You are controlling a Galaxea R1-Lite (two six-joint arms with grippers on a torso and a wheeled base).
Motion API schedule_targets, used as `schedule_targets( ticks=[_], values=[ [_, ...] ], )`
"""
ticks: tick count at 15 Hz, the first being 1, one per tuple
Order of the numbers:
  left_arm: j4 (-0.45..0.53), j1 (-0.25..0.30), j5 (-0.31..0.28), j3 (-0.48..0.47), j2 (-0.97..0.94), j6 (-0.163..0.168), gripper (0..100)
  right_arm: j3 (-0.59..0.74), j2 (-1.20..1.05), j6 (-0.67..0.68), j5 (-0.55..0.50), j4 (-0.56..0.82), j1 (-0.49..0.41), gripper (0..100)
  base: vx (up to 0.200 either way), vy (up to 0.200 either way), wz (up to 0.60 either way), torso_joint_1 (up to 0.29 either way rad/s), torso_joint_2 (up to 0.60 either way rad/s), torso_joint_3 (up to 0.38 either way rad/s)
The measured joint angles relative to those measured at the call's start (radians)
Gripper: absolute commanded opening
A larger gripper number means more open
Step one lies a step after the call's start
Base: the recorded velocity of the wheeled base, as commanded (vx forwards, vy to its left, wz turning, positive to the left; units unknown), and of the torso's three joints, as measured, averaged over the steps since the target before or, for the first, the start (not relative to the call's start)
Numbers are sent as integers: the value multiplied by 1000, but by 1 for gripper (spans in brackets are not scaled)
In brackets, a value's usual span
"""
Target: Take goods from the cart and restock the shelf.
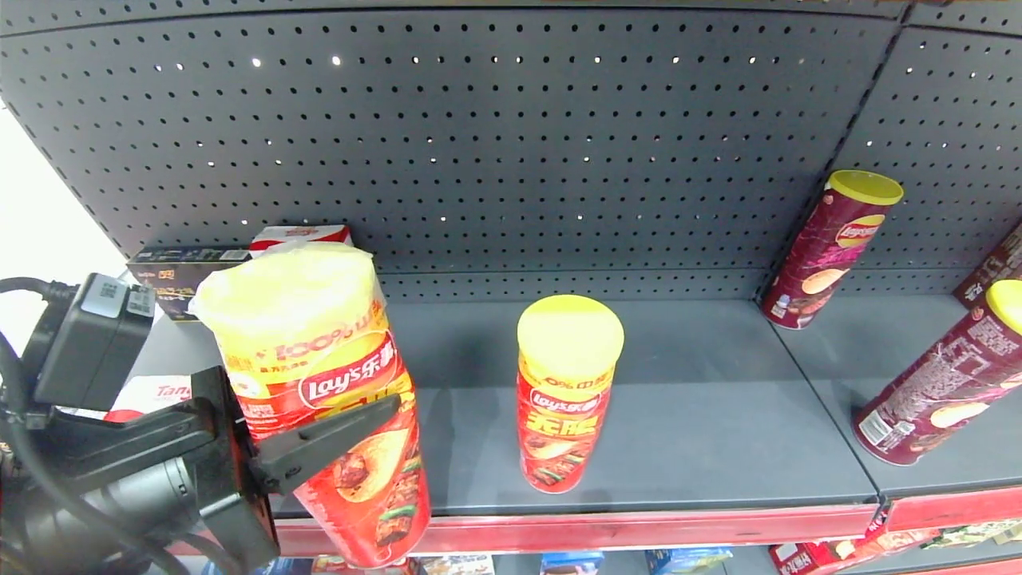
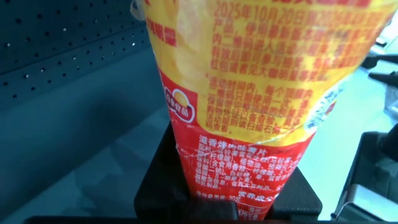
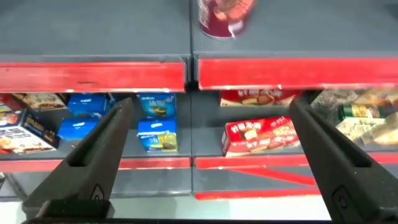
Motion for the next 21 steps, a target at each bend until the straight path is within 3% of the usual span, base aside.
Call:
schedule_targets(
  ticks=[3, 6, 10, 16, 19, 21],
  values=[
    [3, 1, 21, -6, 3, -9, 0, 0, -20, 9, -4, 3, -3, 100, 0, 0, 0, 0, 0, 0],
    [0, -1, 99, -24, 21, -6, 0, 0, -26, 9, -5, 3, -3, 100, 0, 0, 0, 0, 0, 0],
    [2, 1, 83, -77, 52, -10, 0, 0, -27, 9, -5, 3, -3, 100, 0, 0, 0, 0, 0, 0],
    [73, 38, 65, -240, 145, -4, 0, 0, -27, 9, -5, 3, -2, 100, 0, 0, 0, 0, 0, 0],
    [107, 41, 43, -342, 219, 55, 0, 0, -27, 9, -5, 3, -2, 100, 0, 0, 0, 0, 0, 0],
    [53, 53, -1, -362, 276, 93, 0, 0, -27, 10, -5, 3, -3, 100, 0, 0, 0, 0, 0, 0]
  ],
)
